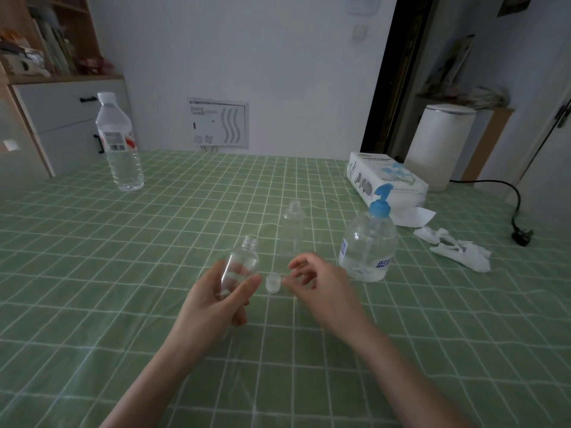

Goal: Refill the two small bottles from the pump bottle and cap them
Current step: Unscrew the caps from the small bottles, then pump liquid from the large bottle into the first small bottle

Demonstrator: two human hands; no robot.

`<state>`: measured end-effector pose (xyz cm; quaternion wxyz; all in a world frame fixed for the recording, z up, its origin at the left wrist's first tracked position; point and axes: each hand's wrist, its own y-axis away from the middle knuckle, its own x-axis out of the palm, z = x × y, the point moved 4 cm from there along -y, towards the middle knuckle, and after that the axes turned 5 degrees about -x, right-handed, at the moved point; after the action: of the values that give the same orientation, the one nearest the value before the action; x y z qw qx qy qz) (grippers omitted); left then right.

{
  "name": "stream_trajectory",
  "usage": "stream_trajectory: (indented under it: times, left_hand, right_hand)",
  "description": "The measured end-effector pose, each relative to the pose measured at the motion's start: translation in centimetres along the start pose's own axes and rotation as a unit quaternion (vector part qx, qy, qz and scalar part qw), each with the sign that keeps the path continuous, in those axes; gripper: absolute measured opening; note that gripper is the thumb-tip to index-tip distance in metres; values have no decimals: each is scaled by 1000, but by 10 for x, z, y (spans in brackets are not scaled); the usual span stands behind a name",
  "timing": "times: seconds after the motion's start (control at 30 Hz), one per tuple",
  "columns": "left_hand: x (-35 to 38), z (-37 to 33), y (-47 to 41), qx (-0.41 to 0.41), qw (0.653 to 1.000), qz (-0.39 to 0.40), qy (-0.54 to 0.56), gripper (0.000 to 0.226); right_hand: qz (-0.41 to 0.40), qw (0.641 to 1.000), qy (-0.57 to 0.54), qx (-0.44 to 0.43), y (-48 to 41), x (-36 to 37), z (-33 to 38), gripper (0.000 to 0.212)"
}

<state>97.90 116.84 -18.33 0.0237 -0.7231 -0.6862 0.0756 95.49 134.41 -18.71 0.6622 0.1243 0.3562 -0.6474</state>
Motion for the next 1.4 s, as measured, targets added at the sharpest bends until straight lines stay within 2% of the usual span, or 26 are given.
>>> stream_trajectory:
  times: [0.07,0.17,0.4,0.5,0.67,0.87,1.07,1.23,1.4]
  left_hand:
    - [8,-7,-1,5,1000,15,12,44]
    - [25,-17,-6,-10,998,41,38,52]
    - [93,-35,-37,-12,992,129,-11,20]
    - [116,-38,-53,-15,988,151,-35,24]
    - [130,-37,-68,-22,988,147,-27,25]
    - [136,-41,-76,-22,991,133,6,20]
    - [137,-43,-81,-29,990,134,25,20]
    - [134,-44,-81,-23,990,124,55,23]
    - [132,-47,-80,-11,992,109,70,44]
  right_hand:
    - [-24,999,-25,5,6,-20,2,4]
    - [-72,996,-58,12,16,-55,0,16]
    - [-186,977,-87,51,12,-125,-22,18]
    - [-228,968,-76,78,-5,-143,-34,19]
    - [-246,961,-64,110,-38,-160,-45,17]
    - [-231,961,-92,120,-76,-164,-41,15]
    - [-154,968,-123,155,-112,-158,-35,29]
    - [-56,978,-67,188,-131,-150,-28,36]
    - [-2,975,25,222,-142,-142,-27,49]
